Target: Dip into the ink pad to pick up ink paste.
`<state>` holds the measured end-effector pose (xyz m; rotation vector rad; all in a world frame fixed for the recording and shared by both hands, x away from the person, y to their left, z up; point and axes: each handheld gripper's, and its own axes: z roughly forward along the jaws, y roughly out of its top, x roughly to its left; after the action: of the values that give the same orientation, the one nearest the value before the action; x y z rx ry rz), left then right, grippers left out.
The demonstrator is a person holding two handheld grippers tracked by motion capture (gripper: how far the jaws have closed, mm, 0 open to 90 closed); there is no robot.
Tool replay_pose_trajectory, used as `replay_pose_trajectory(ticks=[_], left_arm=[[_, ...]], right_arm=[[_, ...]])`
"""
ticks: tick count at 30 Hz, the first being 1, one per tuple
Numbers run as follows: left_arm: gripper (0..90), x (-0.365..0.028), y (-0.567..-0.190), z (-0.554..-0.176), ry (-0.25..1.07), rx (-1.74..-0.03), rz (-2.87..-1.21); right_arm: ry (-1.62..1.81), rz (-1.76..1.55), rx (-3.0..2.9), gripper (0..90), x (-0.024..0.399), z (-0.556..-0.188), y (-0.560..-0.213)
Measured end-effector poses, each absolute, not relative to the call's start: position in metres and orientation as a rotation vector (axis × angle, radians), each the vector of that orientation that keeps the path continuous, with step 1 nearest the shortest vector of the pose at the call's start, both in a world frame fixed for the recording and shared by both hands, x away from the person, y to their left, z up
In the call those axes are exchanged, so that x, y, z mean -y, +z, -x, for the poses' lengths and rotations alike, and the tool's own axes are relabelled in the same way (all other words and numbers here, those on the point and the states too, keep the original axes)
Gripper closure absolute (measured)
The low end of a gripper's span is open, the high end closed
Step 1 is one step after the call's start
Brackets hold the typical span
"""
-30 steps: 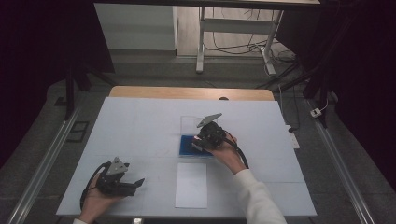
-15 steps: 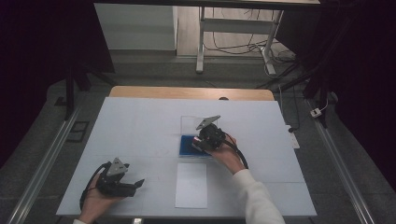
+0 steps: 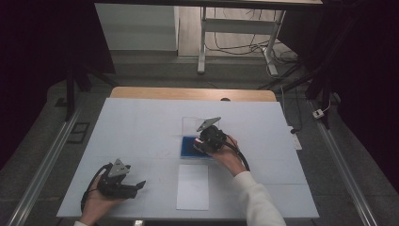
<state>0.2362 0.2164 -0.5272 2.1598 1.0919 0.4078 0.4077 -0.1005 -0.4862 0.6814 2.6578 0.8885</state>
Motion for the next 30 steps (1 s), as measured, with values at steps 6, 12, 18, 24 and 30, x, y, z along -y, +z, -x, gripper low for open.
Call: replay_pose_trajectory(ticks=[6,12,18,24,30], left_arm=[[17.7,-0.216,-0.528,-0.237,0.405,-1.092,-2.162],[17.7,-0.216,-0.528,-0.237,0.404,-1.093,-2.162],[17.7,-0.216,-0.528,-0.237,0.408,-1.093,-2.165],[17.7,-0.216,-0.529,-0.237,0.405,-1.093,-2.165],[17.7,-0.214,-0.530,-0.238,0.398,-1.089,-2.170]], right_arm=[[0.895,-0.688,-2.653,70.5,0.101,-0.407,-0.487],[0.916,-0.701,-2.644,70.5,0.102,-0.407,-0.488],[0.944,-0.708,-2.642,70.4,0.104,-0.407,-0.489],[0.950,-0.717,-2.635,70.3,0.104,-0.407,-0.490],[1.000,-0.694,-2.604,70.0,0.105,-0.407,-0.471]])
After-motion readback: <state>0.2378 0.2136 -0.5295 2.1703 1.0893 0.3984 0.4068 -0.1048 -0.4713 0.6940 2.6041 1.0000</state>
